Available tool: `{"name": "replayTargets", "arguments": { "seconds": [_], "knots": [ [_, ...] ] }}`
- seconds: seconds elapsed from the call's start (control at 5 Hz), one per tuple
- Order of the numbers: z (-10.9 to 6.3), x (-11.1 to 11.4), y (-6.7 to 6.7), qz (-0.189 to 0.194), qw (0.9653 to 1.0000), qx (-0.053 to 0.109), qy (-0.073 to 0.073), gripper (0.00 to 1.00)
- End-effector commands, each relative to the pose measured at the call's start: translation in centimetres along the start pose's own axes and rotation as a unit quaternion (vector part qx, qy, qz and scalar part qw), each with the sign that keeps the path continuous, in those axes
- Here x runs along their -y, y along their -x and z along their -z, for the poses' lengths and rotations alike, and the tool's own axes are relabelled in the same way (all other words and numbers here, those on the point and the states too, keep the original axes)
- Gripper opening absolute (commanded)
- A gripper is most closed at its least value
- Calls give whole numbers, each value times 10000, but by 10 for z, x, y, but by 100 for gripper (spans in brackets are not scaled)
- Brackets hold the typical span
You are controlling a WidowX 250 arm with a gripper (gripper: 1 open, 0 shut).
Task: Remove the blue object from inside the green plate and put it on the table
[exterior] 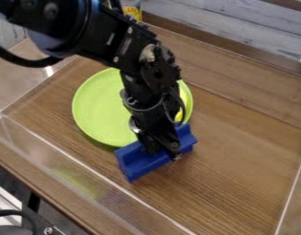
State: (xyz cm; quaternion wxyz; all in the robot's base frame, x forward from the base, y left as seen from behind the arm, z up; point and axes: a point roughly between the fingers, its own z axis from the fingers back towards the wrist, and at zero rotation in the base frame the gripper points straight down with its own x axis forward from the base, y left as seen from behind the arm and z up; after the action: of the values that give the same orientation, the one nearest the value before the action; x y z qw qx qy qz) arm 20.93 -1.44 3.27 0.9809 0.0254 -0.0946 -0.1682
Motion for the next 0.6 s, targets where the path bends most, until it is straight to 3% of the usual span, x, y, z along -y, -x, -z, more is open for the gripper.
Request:
{"name": "replayTargets", "arguments": {
  "seconds": [0.0,0.4],
  "knots": [
    [25,20,17,-48,9976,-663,180,0],
    [30,41,-5,-89,9981,-561,229,0]
  ]
}}
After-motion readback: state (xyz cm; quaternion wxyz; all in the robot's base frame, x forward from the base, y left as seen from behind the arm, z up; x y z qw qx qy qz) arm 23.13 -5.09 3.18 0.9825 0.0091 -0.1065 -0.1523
